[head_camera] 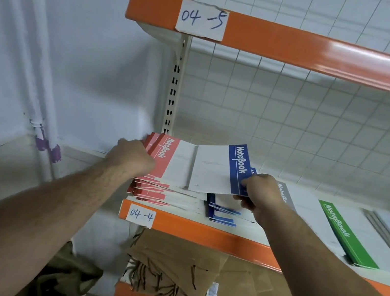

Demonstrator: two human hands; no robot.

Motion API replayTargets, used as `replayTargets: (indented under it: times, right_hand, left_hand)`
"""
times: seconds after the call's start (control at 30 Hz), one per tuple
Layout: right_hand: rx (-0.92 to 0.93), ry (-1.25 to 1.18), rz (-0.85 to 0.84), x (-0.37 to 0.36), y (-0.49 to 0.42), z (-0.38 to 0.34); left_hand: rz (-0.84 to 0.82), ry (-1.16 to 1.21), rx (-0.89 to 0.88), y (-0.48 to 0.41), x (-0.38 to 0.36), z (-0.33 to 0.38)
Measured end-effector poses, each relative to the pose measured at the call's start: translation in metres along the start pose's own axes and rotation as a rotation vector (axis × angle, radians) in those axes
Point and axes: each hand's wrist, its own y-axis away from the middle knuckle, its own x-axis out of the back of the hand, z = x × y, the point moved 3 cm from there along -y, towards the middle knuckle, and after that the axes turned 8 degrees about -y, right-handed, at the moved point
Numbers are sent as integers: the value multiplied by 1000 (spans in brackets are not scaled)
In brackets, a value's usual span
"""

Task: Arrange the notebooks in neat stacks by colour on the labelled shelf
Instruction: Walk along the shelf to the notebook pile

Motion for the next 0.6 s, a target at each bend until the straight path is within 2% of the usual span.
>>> replayTargets:
  times: [0.07, 0.17, 0.3, 0.43, 0.5, 0.6]
  right_hand:
    - [3, 14, 14, 13, -3, -1]
    - [-18, -11, 20, 29, -15, 3]
    - [-57, -4, 30, 47, -32, 13]
    - [-53, 63, -4, 60, -43, 21]
    - [-28, 147, -17, 63, -47, 23]
    - [103, 389, -32, 68, -53, 19]
  left_hand:
    - [110, -51, -21, 5, 3, 12]
    - [204, -54, -145, 16, 2, 40]
    - [161, -53, -292, 31, -12, 76]
    - [49, -51, -306, 42, -29, 98]
    - [41, -69, -313, 48, -36, 107]
    - [30, -60, -298, 55, -41, 116]
